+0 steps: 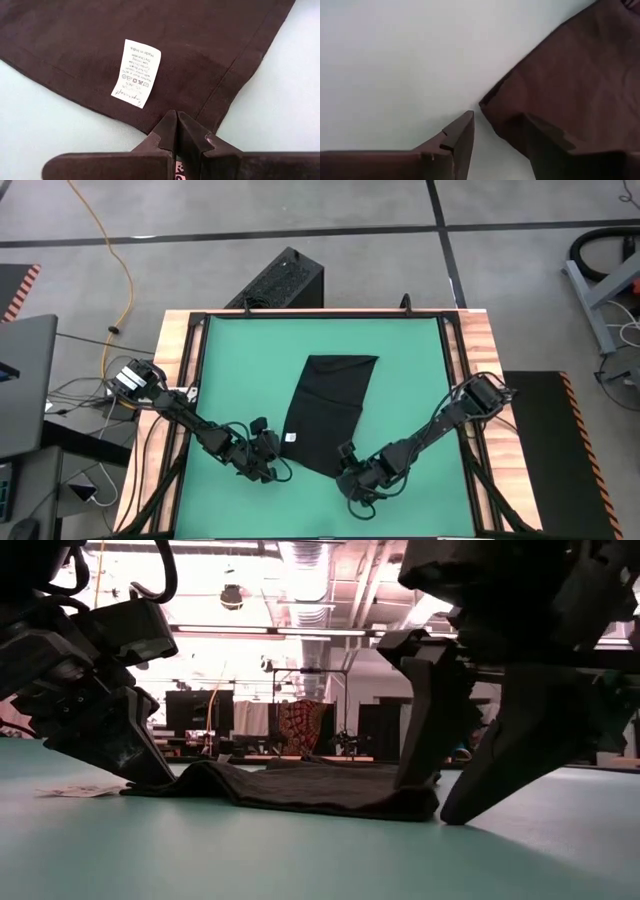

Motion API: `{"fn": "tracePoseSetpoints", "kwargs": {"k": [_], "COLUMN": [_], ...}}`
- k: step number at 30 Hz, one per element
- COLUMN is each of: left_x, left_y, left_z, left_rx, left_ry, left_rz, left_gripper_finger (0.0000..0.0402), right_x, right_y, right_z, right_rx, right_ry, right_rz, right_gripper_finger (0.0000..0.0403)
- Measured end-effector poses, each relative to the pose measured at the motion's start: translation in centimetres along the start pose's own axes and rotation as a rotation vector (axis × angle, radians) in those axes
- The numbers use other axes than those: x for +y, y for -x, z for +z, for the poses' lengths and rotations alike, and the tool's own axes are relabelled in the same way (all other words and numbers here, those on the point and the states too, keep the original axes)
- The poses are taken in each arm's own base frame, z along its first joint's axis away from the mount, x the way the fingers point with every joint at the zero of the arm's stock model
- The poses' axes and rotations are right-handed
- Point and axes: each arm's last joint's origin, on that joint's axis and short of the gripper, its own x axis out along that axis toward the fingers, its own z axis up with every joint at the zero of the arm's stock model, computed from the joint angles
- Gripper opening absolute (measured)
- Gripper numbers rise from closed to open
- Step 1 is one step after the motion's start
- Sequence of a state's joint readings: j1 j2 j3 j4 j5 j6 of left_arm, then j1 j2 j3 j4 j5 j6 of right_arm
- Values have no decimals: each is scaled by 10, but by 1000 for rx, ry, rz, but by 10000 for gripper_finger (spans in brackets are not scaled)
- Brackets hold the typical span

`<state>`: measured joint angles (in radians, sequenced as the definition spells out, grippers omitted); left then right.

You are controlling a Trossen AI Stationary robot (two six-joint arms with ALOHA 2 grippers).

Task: Roll towel into tight, uniform cylinder
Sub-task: Roll the black towel

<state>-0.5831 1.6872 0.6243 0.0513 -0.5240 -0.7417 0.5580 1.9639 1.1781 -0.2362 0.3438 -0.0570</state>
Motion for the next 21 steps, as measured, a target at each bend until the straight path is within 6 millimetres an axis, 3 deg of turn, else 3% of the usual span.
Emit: {"fn": "tracePoseSetpoints", "kwargs": {"k": [8, 14, 18, 21], "left_x": [0, 0, 0, -1], "left_y": [0, 0, 0, 0], "left_z": [0, 0, 0, 0], "left_rx": [-3, -4, -2, -3], "left_ry": [-14, -13, -12, -21], "left_rz": [2, 1, -5, -5], "left_gripper_finger": [0, 0, 0, 0], "right_x": [-1, -2, -1, 5], "right_y": [-6, -7, -7, -5], "right_z": [-1, -2, -3, -5], "right_rx": [4, 4, 15, 28], "right_ry": [-43, -74, -90, -95], "right_rz": [-44, -72, -75, -77], "right_gripper_finger": [159, 99, 25, 14]}}
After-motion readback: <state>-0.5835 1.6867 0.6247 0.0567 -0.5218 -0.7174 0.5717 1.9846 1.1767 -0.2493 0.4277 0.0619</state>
